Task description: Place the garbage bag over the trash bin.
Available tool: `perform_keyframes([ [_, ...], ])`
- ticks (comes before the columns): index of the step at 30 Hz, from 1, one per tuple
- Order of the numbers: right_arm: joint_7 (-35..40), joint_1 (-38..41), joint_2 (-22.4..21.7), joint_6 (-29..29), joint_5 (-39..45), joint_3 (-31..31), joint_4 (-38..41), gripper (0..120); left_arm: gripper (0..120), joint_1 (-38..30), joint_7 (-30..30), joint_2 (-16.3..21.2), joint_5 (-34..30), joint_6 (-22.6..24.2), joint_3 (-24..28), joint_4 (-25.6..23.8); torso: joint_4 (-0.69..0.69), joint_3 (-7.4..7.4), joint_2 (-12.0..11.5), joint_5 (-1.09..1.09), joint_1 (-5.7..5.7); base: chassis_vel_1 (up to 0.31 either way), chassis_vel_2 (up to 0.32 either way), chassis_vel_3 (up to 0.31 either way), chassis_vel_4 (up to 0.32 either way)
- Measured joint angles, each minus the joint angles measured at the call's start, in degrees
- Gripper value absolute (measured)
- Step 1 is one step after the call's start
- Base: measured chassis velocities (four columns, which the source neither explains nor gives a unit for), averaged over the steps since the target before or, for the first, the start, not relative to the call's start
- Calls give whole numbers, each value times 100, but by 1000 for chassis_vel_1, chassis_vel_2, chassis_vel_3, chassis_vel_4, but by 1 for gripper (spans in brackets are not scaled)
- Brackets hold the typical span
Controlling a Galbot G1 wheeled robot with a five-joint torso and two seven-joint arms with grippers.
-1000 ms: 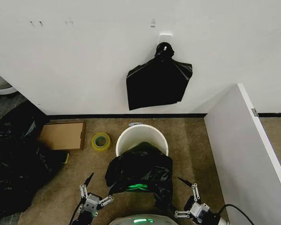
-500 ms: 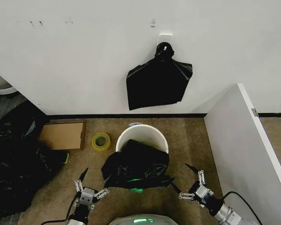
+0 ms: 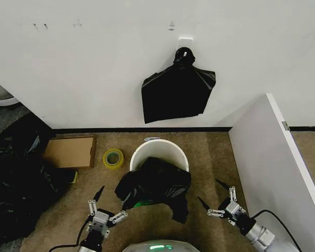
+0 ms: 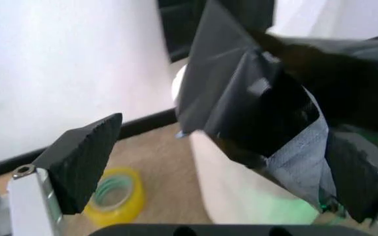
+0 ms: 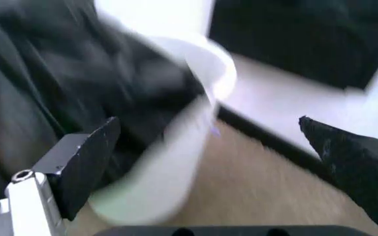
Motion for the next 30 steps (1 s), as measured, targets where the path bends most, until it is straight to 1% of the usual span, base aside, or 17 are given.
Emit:
perform_keyframes([
  [3, -382, -139, -1, 73, 180, -3, 514, 100, 100, -11, 152, -1, 229, -3, -29, -7, -1, 0, 0, -2, 0, 0, 0, 0, 0],
  [8, -529, -229, 5, 88, 244, -72, 799, 100, 100, -9, 199, 10, 352, -4, -64, 4, 0, 0, 0, -1, 0, 0, 0, 0, 0],
  [9, -586, -298, 28, 87, 244, -144, 965, 100, 100, 9, 210, 15, 457, 2, -86, 4, 0, 0, 0, -2, 0, 0, 0, 0, 0],
  [11, -591, -411, 115, 80, -84, -265, 1182, 100, 100, 57, 165, 16, 675, 88, -127, 3, 0, 0, 0, -1, 0, 0, 0, 0, 0],
  [12, -554, -454, 183, 77, -527, -296, 1210, 100, 100, 64, 93, 10, 719, 134, -130, 2, 0, 0, 0, -2, 0, 0, 0, 0, 0],
  [13, -554, -454, 183, 77, -527, -296, 1210, 100, 100, 64, 93, 10, 719, 134, -130, 2, 0, 0, 0, -2, 0, 0, 0, 0, 0],
  [14, -532, -465, 221, 77, -780, -309, 1205, 100, 100, 62, 70, 7, 725, 146, -130, 3, -1, 0, 0, -1, 0, 0, 0, 0, 0],
  [15, -386, -473, 294, 71, -1308, -354, 1140, 100, 100, 42, 35, -8, 728, 156, -111, 18, -1, 0, 0, 0, 0, 0, 0, 0, 0],
  [16, -341, -475, 303, 64, -1388, -367, 1127, 100, 100, 41, 34, -9, 728, 157, -108, 20, -1, 0, 0, 0, 0, 0, 0, 0, 0],
  [18, 78, -526, 389, -58, -1840, -517, 1068, 100, 100, 30, 28, -28, 735, 161, -63, 25, 0, 0, 0, 0, 0, 0, 0, 0, 0],
  [19, 182, -545, 405, -95, -1902, -549, 1068, 100, 100, 30, 28, -32, 738, 161, -54, 26, 0, 0, 0, 0, 0, 0, 0, 0, 0],
  [20, 466, -604, 443, -224, -2053, -632, 1084, 100, 100, 30, 27, -40, 746, 161, -40, 34, -1, 0, 0, 0, 0, 0, 0, 0, 0],
  [22, 577, -625, 460, -282, -2101, -665, 1097, 100, 100, 30, 23, -44, 749, 161, -34, 41, -1, 0, 0, -1, 0, 0, 0, 0, 0],
  [23, 843, -661, 498, -413, -2228, -740, 1125, 98, 100, 29, 14, -49, 751, 160, -23, 54, -1, 0, 0, -1, 0, 0, 0, 0, 0],
  [27, 1854, -686, 625, -968, -2818, -1020, 1147, 81, 100, 28, -105, -87, 754, 141, 4, 80, 0, 0, 0, -1, 0, 0, 0, 0, 0],
  [29, 2092, -682, 663, -1160, -3029, -1113, 1144, 75, 100, 36, -138, -101, 754, 138, 9, 80, -1, 0, 1, -1, 0, 0, 0, 0, 0],
  [30, 2092, -682, 663, -1160, -3029, -1113, 1144, 75, 100, 36, -138, -101, 754, 138, 9, 80, -1, 0, 1, -1, 0, 0, 0, 0, 0],
])
